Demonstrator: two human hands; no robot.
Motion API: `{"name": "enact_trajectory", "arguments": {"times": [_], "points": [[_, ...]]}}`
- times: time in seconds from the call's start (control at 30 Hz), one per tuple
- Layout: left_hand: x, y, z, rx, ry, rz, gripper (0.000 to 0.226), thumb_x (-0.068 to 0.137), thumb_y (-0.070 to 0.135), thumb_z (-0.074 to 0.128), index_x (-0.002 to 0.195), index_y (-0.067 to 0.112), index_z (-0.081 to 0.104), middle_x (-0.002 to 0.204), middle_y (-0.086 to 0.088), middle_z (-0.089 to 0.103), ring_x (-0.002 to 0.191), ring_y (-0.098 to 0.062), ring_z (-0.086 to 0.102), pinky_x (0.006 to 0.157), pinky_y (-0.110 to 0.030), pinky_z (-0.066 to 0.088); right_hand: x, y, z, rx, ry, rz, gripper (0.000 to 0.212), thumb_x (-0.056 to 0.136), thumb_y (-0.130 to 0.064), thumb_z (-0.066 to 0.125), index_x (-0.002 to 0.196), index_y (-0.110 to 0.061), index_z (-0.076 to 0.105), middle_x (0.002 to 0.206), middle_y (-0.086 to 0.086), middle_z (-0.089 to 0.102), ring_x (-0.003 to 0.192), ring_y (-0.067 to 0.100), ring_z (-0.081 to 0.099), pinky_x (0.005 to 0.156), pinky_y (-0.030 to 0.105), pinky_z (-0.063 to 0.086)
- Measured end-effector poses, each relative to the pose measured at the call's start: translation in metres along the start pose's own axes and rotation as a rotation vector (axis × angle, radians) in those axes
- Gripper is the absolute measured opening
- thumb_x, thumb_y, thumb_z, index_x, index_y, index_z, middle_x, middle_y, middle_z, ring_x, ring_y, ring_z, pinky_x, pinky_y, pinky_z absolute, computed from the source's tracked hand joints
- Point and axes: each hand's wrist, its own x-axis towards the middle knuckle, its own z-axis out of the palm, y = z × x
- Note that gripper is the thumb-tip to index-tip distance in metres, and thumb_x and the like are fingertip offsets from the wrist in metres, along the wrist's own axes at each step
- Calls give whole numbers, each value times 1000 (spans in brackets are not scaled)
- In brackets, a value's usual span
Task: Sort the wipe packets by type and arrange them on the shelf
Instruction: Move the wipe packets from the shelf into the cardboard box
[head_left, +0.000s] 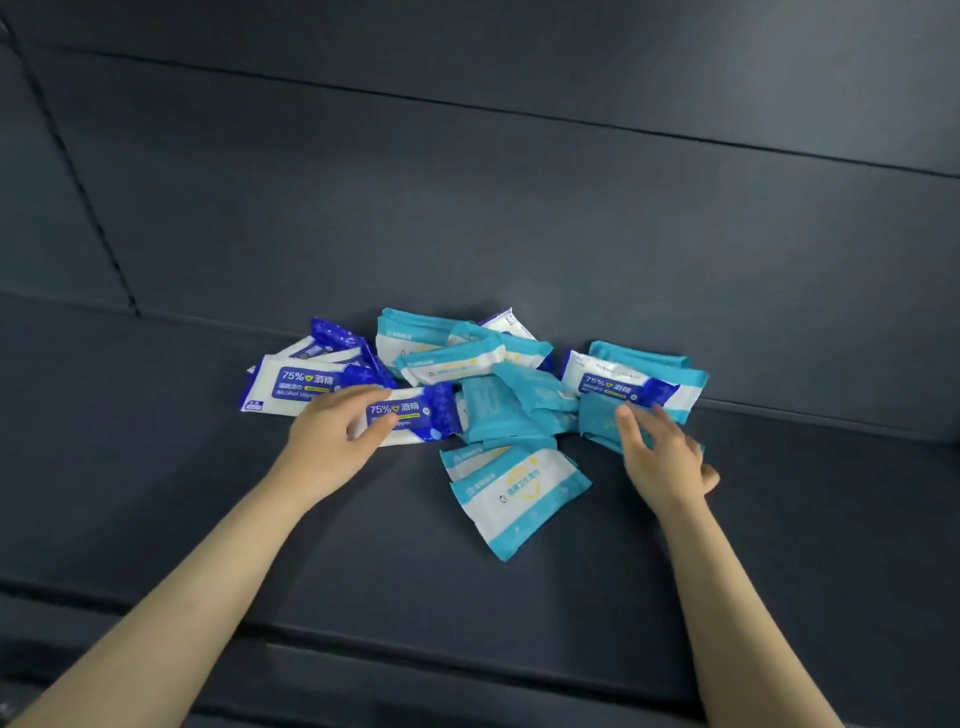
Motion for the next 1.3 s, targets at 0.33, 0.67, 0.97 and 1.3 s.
{"name": "enact_trajectory", "arguments": {"times": [0.33,0.67,0.97,1.3], "points": [[21,-10,9,280,-48,-20,46,87,55,61,129,37,59,135,8,56,128,-28,38,101,-42,32,12,19,-36,-188,-143,34,61,77,-67,68,132,-44,56,127,-7,53,124,23,45,104,47,27],[20,-14,3,152,-15,79,54,79,45,76,128,31,62,127,5,63,119,-28,42,96,-41,32,7,18,-32,112,-198,82,65,66,-32,92,116,-14,55,113,-1,57,108,17,56,85,29,46],[20,-42,-32,196,38,190,67,72,60,71,128,24,64,126,-1,61,114,-33,45,96,-42,32,-29,0,-27,203,-222,105,26,86,-29,76,105,-11,70,91,4,74,80,19,72,75,36,58],[23,-88,-74,221,-62,222,77,70,72,45,125,22,65,132,1,61,119,-32,53,98,-49,40,-66,-6,-13,577,111,247,65,76,-10,85,132,-16,52,120,6,64,85,21,68,71,43,59]]}}
